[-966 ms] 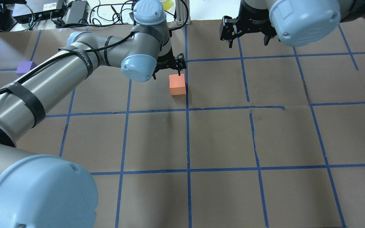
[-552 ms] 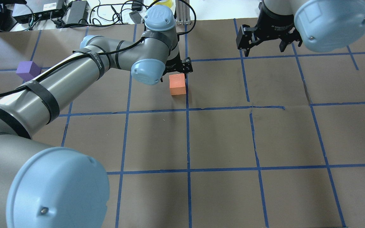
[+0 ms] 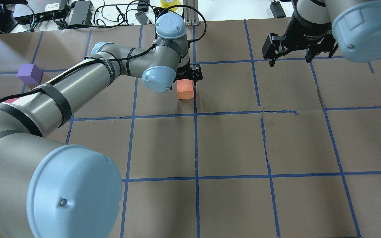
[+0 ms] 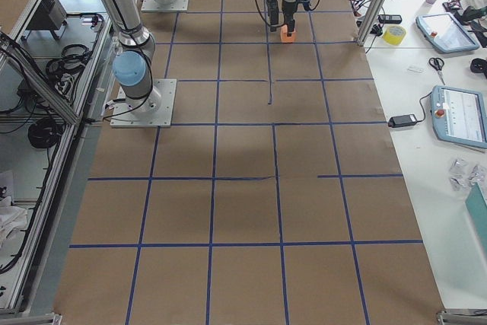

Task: Arrange blocks in a line
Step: 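Lower the left gripper onto the orange cube and grasp it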

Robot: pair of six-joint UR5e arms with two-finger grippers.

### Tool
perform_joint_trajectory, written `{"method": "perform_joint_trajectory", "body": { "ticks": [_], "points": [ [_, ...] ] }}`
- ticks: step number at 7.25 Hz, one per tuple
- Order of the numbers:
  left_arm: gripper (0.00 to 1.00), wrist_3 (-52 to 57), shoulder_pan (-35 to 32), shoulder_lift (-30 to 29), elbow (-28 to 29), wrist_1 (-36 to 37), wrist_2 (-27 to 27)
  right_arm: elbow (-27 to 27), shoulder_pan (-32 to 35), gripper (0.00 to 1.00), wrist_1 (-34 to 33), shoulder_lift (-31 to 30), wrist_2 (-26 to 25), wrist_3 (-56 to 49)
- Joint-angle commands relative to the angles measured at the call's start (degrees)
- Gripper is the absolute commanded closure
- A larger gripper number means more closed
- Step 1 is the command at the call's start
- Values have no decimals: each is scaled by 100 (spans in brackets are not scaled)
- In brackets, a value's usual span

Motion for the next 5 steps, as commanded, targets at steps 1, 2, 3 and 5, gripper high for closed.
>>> {"method": "perform_joint_trajectory", "body": {
  "ticks": [1, 2, 3, 5],
  "points": [
    [0, 3, -6, -89, 0, 147, -4, 35, -22, 0, 82, -31, 21, 40],
    [0, 21, -15, -89, 0, 192, 5, 79, 30, 0, 213, -109, 151, 902],
    [21, 12, -24, -80, 0, 279, 13, 210, 31, 0, 206, -153, 292, 1067],
    [52, -23, -41, -80, -52, 394, 40, 299, 22, 0, 93, -163, 162, 919]
  ]
}}
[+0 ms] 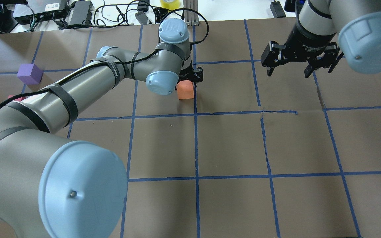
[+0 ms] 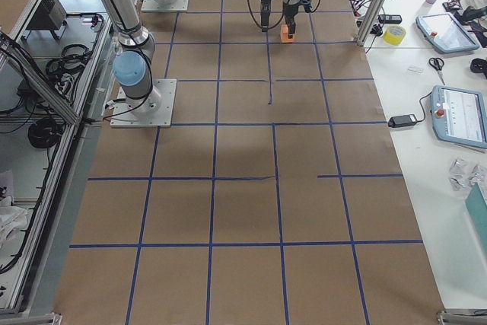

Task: Arrange blocks in a line
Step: 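Lower the left gripper onto the orange cube and grasp it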

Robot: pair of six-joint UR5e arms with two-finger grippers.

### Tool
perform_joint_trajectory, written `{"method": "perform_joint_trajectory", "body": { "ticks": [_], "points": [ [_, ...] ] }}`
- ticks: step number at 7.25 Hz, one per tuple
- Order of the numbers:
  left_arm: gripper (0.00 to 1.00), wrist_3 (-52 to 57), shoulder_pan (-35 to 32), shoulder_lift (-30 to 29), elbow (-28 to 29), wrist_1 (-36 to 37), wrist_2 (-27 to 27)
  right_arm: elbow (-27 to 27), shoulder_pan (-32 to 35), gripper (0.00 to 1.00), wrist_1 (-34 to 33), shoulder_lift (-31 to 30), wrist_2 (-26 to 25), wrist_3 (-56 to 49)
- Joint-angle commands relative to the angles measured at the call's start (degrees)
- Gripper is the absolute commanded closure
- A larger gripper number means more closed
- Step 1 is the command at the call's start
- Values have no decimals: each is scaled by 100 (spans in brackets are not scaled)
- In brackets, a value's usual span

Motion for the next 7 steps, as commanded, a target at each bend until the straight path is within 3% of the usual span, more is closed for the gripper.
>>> {"method": "perform_joint_trajectory", "body": {
  "ticks": [1, 2, 3, 4, 6, 7],
  "points": [
    [55, -6, -11, 35, -25, 50, 27, 50, -4, 0, -58, 28, -49, 66],
    [58, 72, -2, 166, -25, -2, 36, 50, -4, 0, -49, 20, -40, 58],
    [68, 439, 50, 211, -51, -29, 263, -29, -4, 0, -83, 2, 56, 49],
    [68, 703, 190, 281, -68, -133, 709, -29, -4, 0, -75, -15, 39, 49],
    [67, 776, 1109, 692, -68, -686, 863, -3, 5, 0, -57, -68, 65, 40],
    [74, 811, 1436, 903, -103, -714, 915, 32, 5, 0, -57, -94, 31, 31]
  ]
}}
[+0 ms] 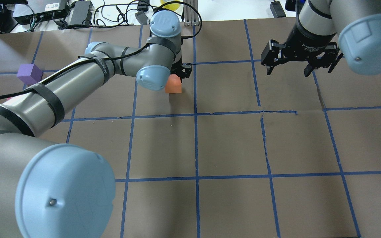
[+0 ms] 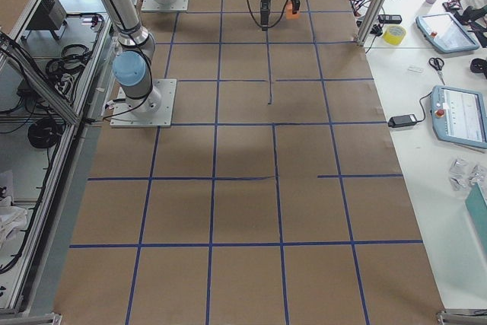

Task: Arrange blocks in a line
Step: 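Carry the orange cube with the left gripper toward the purple and pink cubes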

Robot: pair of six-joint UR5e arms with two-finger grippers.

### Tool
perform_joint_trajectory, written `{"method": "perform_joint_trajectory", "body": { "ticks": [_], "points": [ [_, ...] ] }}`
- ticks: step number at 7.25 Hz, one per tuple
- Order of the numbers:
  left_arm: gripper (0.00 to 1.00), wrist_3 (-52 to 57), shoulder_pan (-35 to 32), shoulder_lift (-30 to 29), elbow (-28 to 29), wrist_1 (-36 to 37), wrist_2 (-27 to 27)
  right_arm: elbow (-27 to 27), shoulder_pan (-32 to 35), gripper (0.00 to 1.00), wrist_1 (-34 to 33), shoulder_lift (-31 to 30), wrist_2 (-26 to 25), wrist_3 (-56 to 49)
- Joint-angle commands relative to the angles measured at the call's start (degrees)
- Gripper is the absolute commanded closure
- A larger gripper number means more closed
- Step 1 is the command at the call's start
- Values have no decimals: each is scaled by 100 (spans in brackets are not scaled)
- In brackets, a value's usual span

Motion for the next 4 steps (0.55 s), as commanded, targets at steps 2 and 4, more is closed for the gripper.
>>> {"method": "perform_joint_trajectory", "body": {
  "ticks": [2, 4],
  "points": [
    [79, 1644, 1412, 598, -231, -112, 265, 53, -4, 0, 22, -28, -100, -70],
    [88, 2973, 2380, 643, -153, -59, 248, 53, -4, 0, 40, -28, -100, -78]
  ]
}}
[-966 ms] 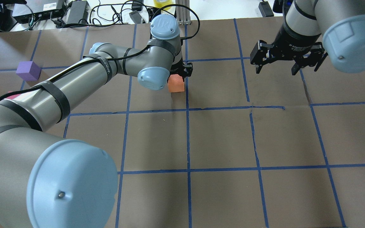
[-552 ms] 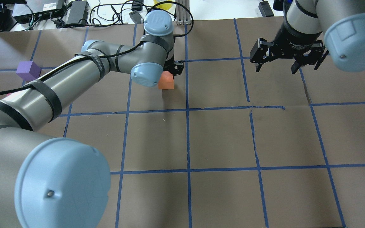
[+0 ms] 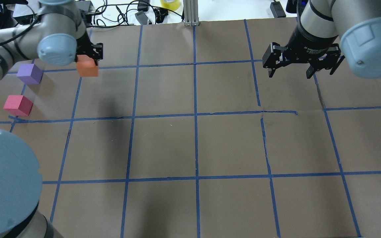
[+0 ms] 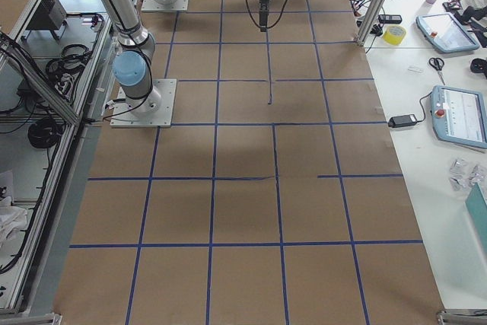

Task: Arrange blocks in a line
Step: 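Carry the orange cube with the left gripper toward the purple and pink cubes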

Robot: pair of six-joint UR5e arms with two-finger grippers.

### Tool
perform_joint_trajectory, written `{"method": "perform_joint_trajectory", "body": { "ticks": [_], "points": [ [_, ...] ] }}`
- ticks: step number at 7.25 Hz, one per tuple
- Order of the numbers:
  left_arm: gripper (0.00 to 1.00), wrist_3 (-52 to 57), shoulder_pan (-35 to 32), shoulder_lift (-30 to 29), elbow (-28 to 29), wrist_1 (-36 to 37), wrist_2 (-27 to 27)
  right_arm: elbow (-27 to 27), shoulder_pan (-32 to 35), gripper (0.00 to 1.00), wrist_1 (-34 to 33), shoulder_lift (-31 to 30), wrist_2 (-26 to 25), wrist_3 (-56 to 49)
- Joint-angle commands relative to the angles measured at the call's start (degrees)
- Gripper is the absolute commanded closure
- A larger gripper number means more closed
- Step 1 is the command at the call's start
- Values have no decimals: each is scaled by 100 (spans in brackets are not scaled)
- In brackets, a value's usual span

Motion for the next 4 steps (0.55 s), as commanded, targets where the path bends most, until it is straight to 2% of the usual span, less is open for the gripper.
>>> {"method": "perform_joint_trajectory", "body": {
  "ticks": [1, 2, 3, 4],
  "points": [
    [91, 1254, 956, 37, 11, 21, -63, 2, 5, 0, 20, -1, -14, -7],
    [95, 1815, 1465, -32, 90, 56, -264, 11, 6, 0, 29, -1, -14, -7],
    [95, 2499, 1931, -190, 360, 13, -831, 11, -3, 0, 37, -1, -14, -7],
    [97, 2584, 2179, -339, 615, -179, -1142, 11, 5, 0, 46, -1, -14, -7]
  ]
}}
